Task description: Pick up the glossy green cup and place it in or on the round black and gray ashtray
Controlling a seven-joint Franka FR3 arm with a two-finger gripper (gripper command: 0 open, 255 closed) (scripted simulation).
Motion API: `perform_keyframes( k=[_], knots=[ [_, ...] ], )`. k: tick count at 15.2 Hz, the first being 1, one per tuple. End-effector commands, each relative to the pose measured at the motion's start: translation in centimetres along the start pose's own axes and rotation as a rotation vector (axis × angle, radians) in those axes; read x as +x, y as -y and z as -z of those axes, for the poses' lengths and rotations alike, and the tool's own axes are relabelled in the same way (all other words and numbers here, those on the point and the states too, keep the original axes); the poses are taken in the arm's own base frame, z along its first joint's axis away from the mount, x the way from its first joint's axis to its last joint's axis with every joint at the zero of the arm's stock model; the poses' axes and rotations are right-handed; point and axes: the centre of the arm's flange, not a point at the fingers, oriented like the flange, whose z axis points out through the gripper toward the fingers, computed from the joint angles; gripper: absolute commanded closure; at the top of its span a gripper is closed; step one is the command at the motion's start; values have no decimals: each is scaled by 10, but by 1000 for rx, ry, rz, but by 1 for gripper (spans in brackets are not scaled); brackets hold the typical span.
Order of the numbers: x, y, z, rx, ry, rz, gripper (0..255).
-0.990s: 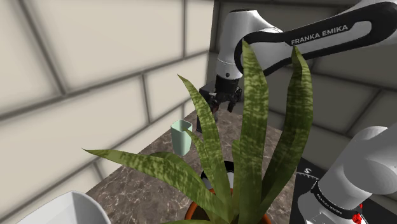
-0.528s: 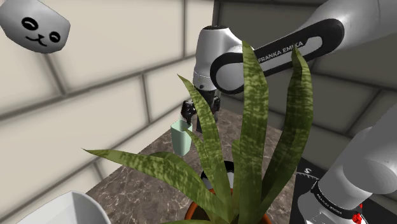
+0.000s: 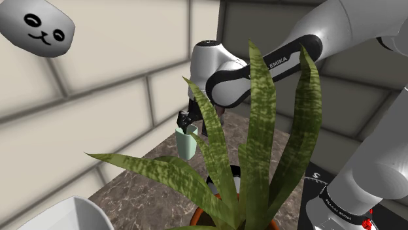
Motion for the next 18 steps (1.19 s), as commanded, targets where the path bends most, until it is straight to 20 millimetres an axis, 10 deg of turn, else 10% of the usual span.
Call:
perform_keyframes(
  k=[1, 9, 10, 18],
  knots=[
    [0, 0, -10, 0, 0, 0, 0],
    [0, 0, -13, 0, 0, 0, 0],
    [0, 0, -13, 0, 0, 0, 255],
    [0, 0, -13, 0, 0, 0, 255]
  ],
)
